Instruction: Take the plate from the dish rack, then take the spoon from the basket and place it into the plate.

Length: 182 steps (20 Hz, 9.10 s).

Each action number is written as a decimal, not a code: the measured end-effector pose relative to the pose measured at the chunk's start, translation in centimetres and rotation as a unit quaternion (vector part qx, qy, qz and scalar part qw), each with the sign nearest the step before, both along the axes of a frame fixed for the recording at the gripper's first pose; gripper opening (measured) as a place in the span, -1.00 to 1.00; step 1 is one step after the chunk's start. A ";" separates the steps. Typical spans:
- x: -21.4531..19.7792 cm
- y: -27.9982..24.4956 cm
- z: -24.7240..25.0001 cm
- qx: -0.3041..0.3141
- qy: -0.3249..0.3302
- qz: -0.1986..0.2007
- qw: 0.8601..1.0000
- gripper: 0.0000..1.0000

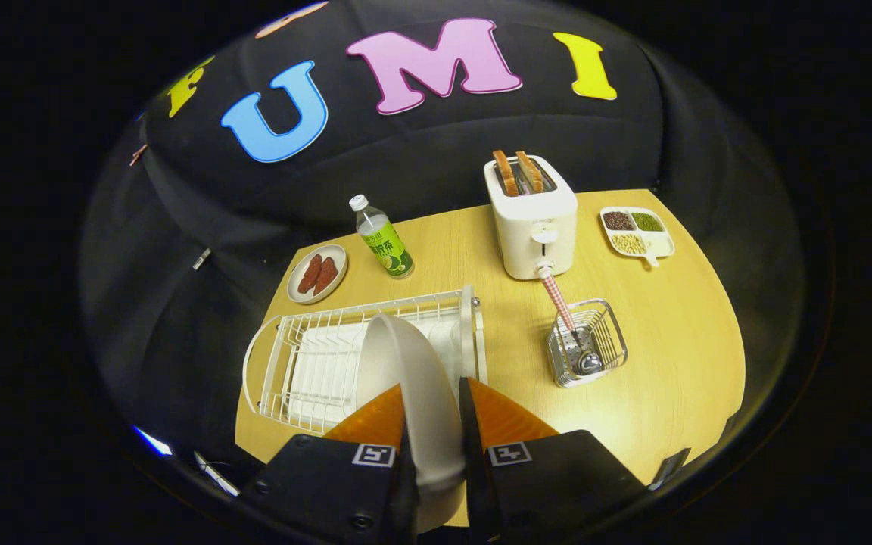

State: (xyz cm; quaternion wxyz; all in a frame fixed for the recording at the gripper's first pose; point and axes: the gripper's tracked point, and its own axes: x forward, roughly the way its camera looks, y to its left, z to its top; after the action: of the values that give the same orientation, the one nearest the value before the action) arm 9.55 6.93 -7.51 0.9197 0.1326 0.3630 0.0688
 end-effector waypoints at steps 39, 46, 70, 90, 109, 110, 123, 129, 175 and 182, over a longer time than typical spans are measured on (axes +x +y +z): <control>-9.3 -16.4 -18.3 0.044 0.093 -0.049 0.994 0.53; -4.9 -15.7 -9.4 -0.031 -0.049 -0.032 0.998 0.97; 15.0 -10.3 -6.3 -0.128 -0.120 0.031 0.984 0.97; 17.9 -11.6 -8.6 -0.164 -0.084 0.009 0.983 -0.70; 11.9 -14.6 7.4 -0.102 -0.164 -0.069 0.979 -0.75; 10.9 -14.4 7.7 -0.100 -0.164 -0.067 0.979 -0.75; 0.0 -11.7 -0.2 -0.056 -0.085 -0.054 0.993 -0.74; -3.0 -10.5 -5.5 -0.045 -0.032 -0.052 0.997 -0.75; -7.4 -11.5 15.6 -0.117 -0.341 -0.084 0.929 0.97; -11.4 -12.3 16.2 -0.126 -0.365 -0.087 0.918 0.97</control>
State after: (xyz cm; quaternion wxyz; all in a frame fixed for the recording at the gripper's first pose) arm -1.87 -5.33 8.69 0.9998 0.0126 -0.0057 -0.0142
